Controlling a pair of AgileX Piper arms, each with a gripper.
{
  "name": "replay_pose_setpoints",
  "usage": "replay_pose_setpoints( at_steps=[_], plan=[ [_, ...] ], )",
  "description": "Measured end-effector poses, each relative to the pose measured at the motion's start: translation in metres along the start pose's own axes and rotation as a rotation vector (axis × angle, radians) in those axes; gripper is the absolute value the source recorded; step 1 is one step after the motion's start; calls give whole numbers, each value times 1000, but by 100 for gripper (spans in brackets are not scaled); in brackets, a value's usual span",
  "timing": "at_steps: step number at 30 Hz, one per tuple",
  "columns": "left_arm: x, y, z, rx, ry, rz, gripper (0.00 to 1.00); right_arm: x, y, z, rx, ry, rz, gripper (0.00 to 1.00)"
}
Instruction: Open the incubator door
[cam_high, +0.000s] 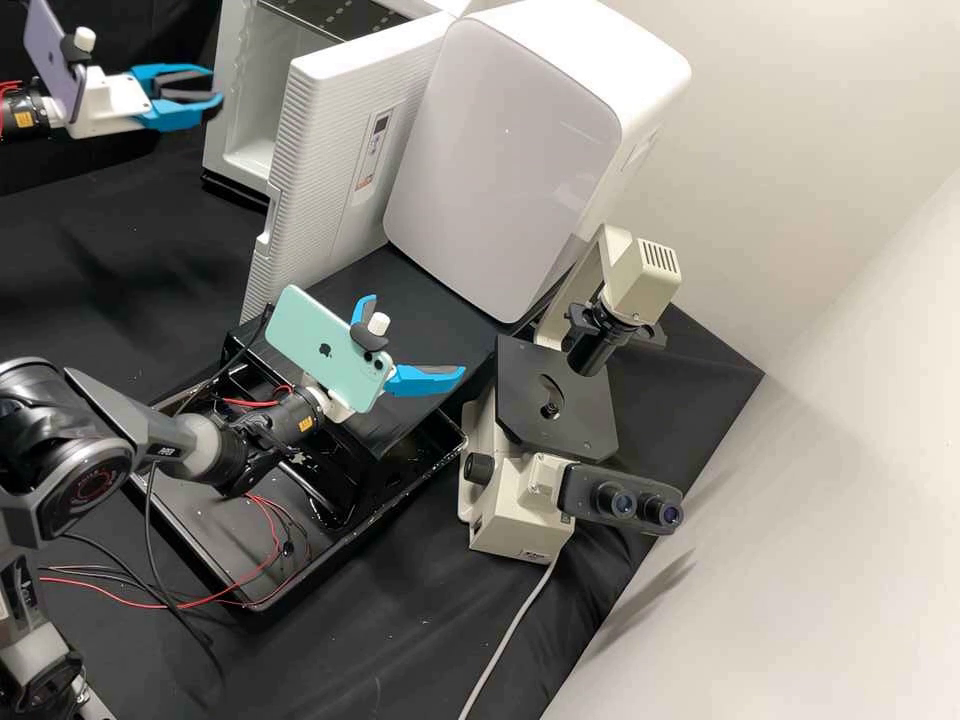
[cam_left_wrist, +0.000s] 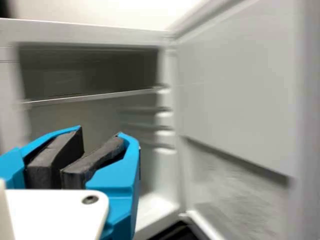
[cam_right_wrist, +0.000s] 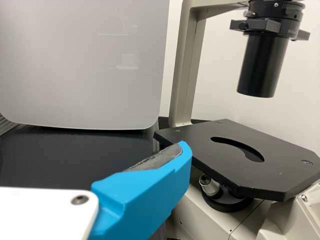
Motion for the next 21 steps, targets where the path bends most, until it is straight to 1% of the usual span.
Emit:
replay_pose_setpoints(
  at_steps=[4, 5, 6, 9, 11, 16, 17, 19, 21],
  plan=[
    [-20, -1, -7, -9, 81, -3, 100, 0, 0, 0, 0, 0, 0, 100],
    [-24, -2, -8, -4, 96, -5, 100, 0, 0, 0, 0, 0, 0, 100],
    [-29, -3, -8, 10, 113, -9, 100, 0, 0, 0, 0, 0, 0, 100],
    [-43, -6, -5, 19, 170, -16, 100, 0, 0, 0, 0, 0, 0, 100],
    [-49, -10, -1, 25, 182, -17, 100, 0, 0, 0, 0, 0, 0, 100],
    [-61, -20, 5, 18, 190, 6, 100, 0, 0, 0, 0, 0, 0, 100],
    [-64, -21, 6, 18, 189, 17, 100, 0, 0, 0, 0, 0, 0, 100],
    [-67, -26, 5, 3, 207, 39, 100, 0, 0, 0, 0, 0, 0, 100],
    [-69, -32, 4, -29, 238, 42, 100, 0, 0, 0, 0, 0, 0, 100]
  ],
)
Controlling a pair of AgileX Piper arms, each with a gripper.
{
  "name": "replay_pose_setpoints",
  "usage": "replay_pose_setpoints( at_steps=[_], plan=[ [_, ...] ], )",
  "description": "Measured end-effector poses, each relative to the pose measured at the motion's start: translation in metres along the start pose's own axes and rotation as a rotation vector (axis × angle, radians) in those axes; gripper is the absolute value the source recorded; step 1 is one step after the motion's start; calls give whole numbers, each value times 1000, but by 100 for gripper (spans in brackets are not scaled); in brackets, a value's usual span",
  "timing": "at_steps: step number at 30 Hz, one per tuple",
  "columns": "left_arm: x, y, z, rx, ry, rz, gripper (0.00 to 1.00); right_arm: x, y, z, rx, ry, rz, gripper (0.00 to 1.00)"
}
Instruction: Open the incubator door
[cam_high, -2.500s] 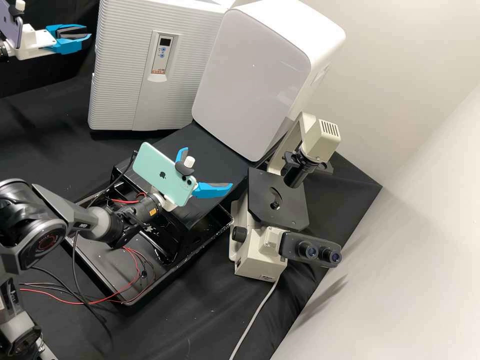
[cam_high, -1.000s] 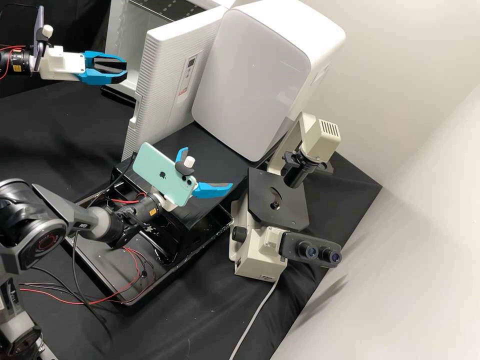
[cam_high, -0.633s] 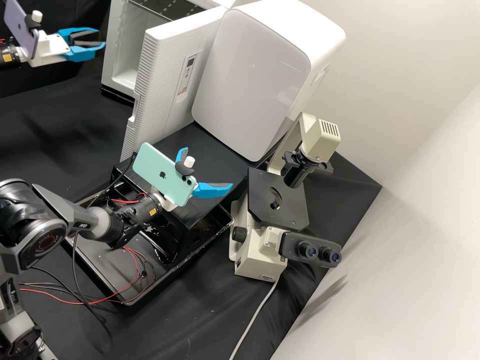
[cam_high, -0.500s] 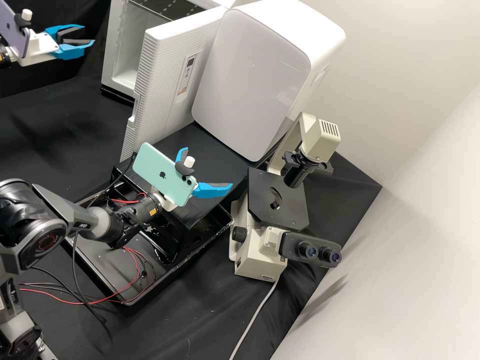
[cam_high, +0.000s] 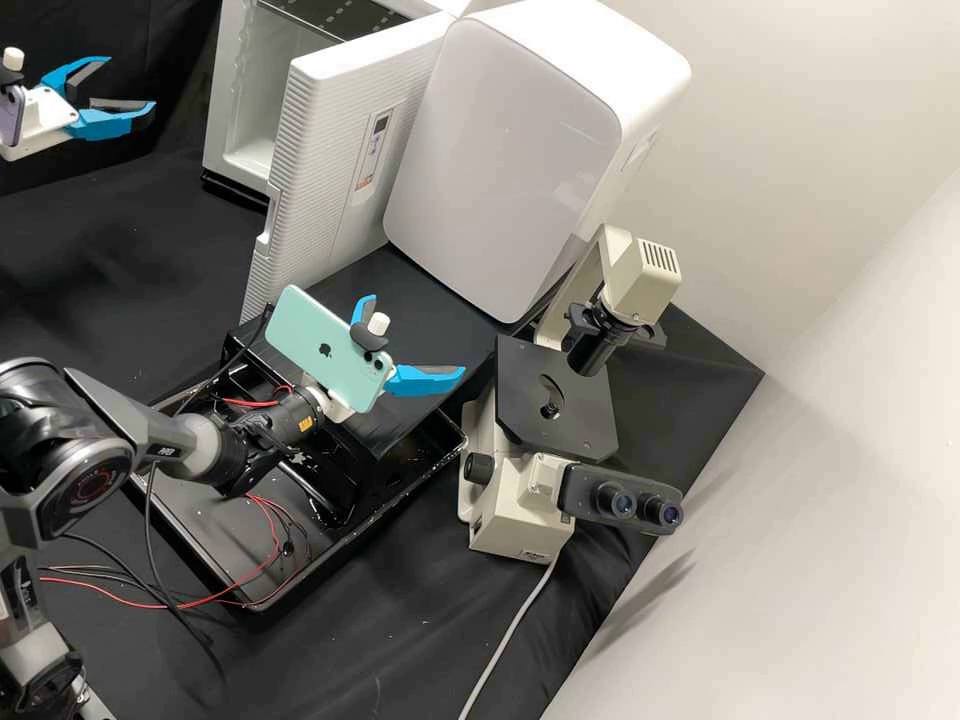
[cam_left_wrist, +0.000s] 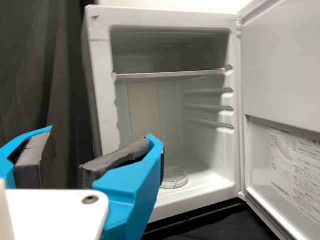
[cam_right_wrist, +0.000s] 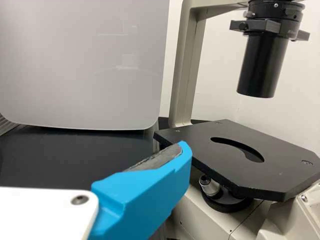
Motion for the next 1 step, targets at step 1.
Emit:
replay_pose_setpoints(
  at_steps=[1],
  plan=[
    [-1, -3, -1, -10, 11, -7, 100, 0, 0, 0, 0, 0, 0, 100]
  ],
)
